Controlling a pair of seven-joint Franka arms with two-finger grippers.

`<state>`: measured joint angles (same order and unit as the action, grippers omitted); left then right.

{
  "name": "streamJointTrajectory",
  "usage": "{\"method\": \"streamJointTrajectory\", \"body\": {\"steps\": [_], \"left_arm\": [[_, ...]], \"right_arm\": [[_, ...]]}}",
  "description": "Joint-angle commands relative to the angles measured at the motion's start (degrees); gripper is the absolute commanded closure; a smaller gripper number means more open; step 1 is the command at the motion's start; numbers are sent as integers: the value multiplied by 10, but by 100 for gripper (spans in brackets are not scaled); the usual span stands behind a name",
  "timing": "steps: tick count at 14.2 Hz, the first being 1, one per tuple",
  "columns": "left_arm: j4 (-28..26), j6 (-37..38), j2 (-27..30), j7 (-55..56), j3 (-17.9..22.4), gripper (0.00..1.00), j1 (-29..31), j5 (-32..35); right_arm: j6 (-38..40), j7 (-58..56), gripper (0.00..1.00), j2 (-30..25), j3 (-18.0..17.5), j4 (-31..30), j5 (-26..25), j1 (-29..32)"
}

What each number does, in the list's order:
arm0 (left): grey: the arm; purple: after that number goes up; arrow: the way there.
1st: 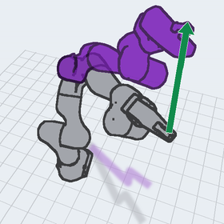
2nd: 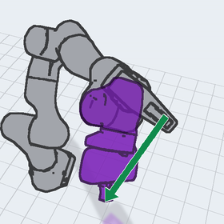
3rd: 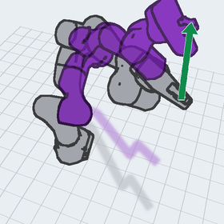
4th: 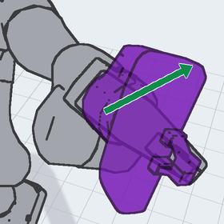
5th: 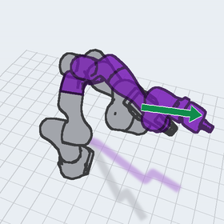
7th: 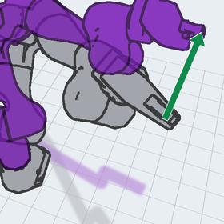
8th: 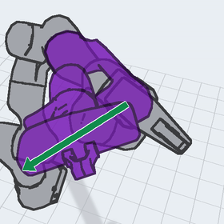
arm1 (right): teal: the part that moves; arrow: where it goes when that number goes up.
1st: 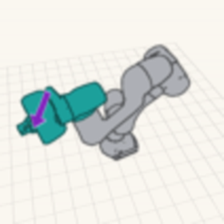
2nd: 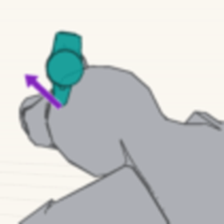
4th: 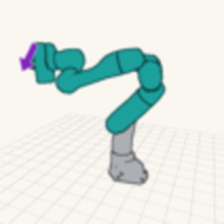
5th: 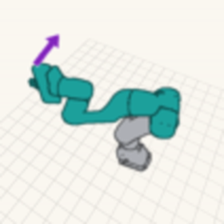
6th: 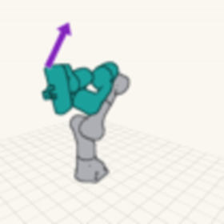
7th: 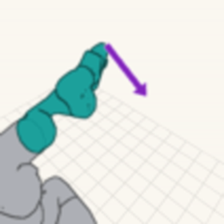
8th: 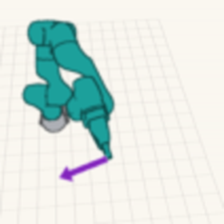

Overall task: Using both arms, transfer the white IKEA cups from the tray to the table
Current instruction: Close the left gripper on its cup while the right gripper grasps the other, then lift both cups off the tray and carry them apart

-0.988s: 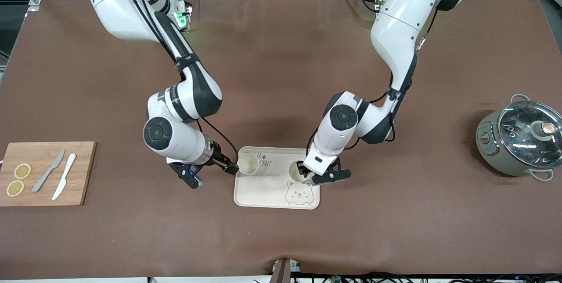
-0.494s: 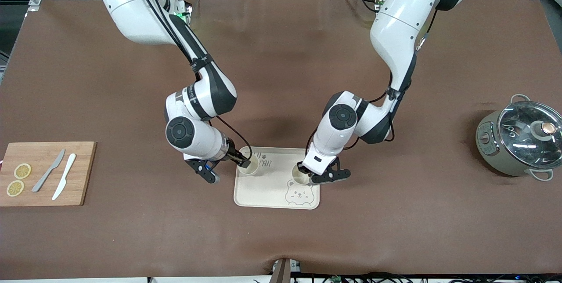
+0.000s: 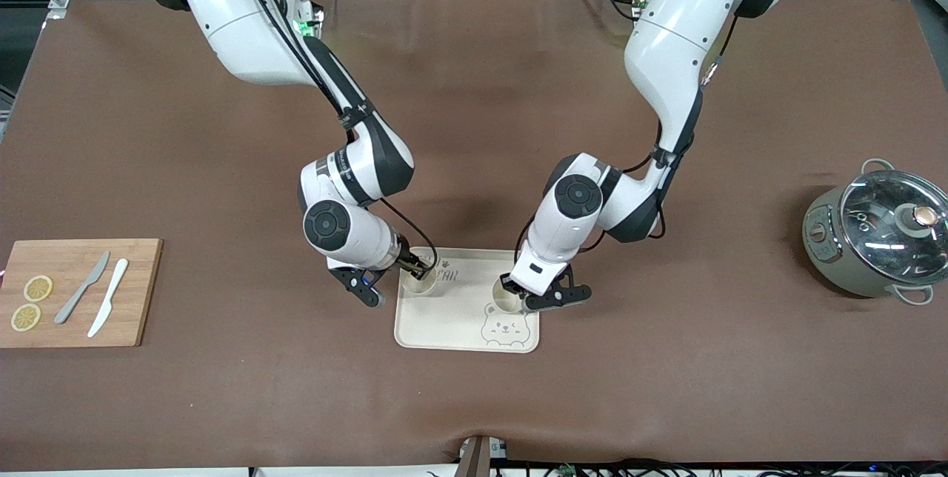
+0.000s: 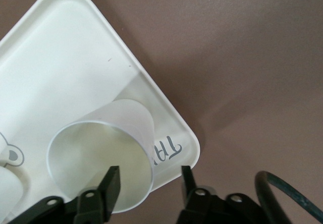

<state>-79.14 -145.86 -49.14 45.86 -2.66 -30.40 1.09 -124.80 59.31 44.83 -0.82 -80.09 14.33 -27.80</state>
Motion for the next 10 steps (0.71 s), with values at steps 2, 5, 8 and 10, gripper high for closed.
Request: {"method": "streamJointTrajectory", "body": {"steps": [2,5,8,10], "left_arm": [[-1,35,23,18,2,100,-3,9],[-1,70,47,18,2,100,0,8],[-2,148,97,17,1,100,3,8],[-3,234,140,13,1,100,4,12]], "right_arm": [[-5,11,61,10,5,11,1,-4],[-7,10,77,11,5,11,0,-2],[-6,6,94,10,5,14,1,1],[-3,1,100,7,6,16,-1,4]]}}
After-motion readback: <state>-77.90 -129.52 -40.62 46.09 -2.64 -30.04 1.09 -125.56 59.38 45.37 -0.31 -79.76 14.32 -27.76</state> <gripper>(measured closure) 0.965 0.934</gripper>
